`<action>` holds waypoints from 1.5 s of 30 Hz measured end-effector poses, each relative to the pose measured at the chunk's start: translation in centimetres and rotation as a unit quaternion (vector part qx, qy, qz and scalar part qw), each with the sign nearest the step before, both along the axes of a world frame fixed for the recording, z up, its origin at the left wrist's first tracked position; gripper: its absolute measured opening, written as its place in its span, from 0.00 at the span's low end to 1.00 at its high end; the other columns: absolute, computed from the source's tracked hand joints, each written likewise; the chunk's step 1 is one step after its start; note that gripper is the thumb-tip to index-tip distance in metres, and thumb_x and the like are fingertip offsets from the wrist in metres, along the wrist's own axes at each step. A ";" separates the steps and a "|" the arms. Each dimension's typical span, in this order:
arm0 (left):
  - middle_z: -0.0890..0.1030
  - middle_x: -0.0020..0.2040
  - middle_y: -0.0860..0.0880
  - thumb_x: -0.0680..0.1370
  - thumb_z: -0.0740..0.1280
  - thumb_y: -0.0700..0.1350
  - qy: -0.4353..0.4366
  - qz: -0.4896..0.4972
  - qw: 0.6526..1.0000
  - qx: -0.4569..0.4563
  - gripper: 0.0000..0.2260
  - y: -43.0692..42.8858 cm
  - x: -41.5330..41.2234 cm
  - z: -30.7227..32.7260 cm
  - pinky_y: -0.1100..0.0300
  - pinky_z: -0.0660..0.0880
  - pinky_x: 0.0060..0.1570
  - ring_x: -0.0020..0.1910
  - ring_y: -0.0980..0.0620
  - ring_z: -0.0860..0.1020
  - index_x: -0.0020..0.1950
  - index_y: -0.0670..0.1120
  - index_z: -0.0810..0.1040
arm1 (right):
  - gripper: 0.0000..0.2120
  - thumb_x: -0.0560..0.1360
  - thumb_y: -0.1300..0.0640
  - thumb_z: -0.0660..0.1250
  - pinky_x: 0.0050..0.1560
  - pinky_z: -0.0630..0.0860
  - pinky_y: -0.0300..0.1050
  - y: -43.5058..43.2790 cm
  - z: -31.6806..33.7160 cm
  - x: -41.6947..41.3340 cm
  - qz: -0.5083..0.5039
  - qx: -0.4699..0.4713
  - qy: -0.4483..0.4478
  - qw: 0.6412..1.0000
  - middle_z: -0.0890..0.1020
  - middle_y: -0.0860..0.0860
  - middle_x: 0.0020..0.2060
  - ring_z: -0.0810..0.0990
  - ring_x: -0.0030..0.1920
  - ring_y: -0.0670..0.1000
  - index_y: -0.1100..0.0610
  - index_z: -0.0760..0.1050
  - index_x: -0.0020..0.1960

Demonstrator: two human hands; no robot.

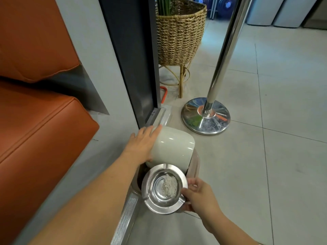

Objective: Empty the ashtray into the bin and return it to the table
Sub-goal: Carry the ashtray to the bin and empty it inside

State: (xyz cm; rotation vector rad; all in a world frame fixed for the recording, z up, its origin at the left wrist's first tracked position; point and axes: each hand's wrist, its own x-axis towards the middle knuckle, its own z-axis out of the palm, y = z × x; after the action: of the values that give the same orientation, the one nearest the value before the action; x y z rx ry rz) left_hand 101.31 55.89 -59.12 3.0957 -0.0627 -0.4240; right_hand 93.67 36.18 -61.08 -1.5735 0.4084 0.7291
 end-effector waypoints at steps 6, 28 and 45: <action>0.65 0.69 0.45 0.69 0.71 0.41 -0.073 0.029 0.984 -0.161 0.43 0.4 -1.2 -0.4 0.49 0.73 0.55 0.63 0.44 0.71 0.74 0.54 0.46 | 0.07 0.73 0.71 0.62 0.33 0.82 0.54 1.0 -0.1 -0.4 -0.039 0.003 0.002 0.999 0.79 0.62 0.42 0.81 0.41 0.63 0.61 0.71 0.46; 0.78 0.56 0.45 0.75 0.64 0.43 -0.036 0.125 0.938 -0.321 0.16 2.3 -3.2 1.0 0.56 0.72 0.51 0.53 0.49 0.76 0.62 0.50 0.66 | 0.08 0.75 0.67 0.60 0.42 0.80 0.48 6.7 -0.7 0.9 -0.212 -0.018 0.050 0.976 0.78 0.63 0.49 0.80 0.40 0.56 0.63 0.69 0.54; 0.80 0.55 0.44 0.74 0.65 0.41 -0.047 0.107 0.918 -0.380 0.20 0.6 -2.1 1.2 0.57 0.71 0.52 0.53 0.46 0.76 0.66 0.48 0.69 | 0.07 0.74 0.63 0.59 0.39 0.68 0.47 4.8 -2.2 5.0 0.362 -0.417 -0.344 0.760 0.75 0.53 0.52 0.74 0.49 0.55 0.55 0.68 0.51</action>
State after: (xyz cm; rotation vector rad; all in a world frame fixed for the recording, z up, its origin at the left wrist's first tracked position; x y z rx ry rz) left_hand 99.21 56.44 -57.97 2.3165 0.0911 -0.1750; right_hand 98.63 41.01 -63.25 -2.7707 -0.5684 0.4596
